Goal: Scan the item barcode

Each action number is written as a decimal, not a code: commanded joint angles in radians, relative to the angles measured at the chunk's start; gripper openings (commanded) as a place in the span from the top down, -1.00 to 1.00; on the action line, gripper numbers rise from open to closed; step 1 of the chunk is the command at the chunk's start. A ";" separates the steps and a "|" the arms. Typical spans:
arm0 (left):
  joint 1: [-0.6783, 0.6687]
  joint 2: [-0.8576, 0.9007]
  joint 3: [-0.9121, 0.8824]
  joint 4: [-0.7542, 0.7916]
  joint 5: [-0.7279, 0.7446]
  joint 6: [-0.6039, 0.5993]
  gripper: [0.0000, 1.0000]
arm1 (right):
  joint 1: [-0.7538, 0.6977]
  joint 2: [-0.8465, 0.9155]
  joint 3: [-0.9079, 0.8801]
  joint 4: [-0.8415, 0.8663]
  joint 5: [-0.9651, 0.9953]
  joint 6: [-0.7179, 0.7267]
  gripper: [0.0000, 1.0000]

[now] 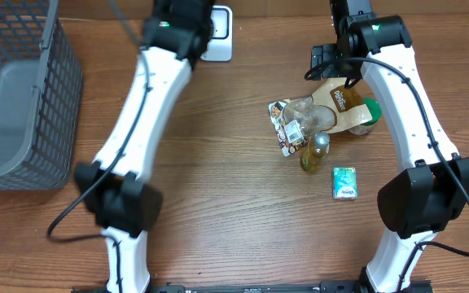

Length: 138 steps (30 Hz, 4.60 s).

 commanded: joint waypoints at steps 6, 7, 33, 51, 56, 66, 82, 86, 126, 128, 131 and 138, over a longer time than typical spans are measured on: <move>-0.016 0.245 0.012 0.209 -0.272 0.333 0.92 | -0.002 0.003 0.001 0.003 0.014 0.007 -1.00; -0.018 0.267 0.012 0.244 -0.295 0.336 0.91 | -0.002 0.003 0.001 0.003 0.014 0.007 -1.00; -0.032 0.443 0.007 0.405 -0.255 0.770 0.91 | -0.002 0.003 0.001 0.003 0.014 0.007 -1.00; -0.084 0.293 0.009 0.242 -0.311 0.423 0.92 | -0.002 0.003 0.001 0.003 0.014 0.007 -1.00; -0.102 0.149 0.009 -0.174 0.003 0.079 0.92 | -0.002 0.003 0.001 0.003 0.014 0.007 -1.00; -0.082 0.084 -0.030 -0.657 0.558 -0.499 0.91 | -0.002 0.003 0.001 0.003 0.014 0.007 -1.00; -0.134 0.084 -0.373 -0.596 0.717 -0.637 -0.27 | -0.002 0.003 0.001 0.003 0.014 0.007 -1.00; -0.132 0.080 -0.366 -0.602 0.749 -0.608 -0.63 | -0.002 0.003 0.001 0.003 0.014 0.007 -1.00; -0.100 -0.032 -0.295 -0.581 0.630 -0.585 -1.00 | -0.002 0.003 0.001 0.003 0.014 0.007 -1.00; -0.100 -0.032 -0.295 -0.581 0.630 -0.585 -0.99 | -0.002 0.003 0.001 0.003 0.014 0.007 -1.00; -0.100 -0.032 -0.295 -0.581 0.630 -0.585 -1.00 | -0.002 0.003 0.001 0.003 0.014 0.007 -1.00; -0.100 -0.032 -0.295 -0.581 0.630 -0.585 -1.00 | -0.002 0.003 0.001 0.004 0.014 0.007 -1.00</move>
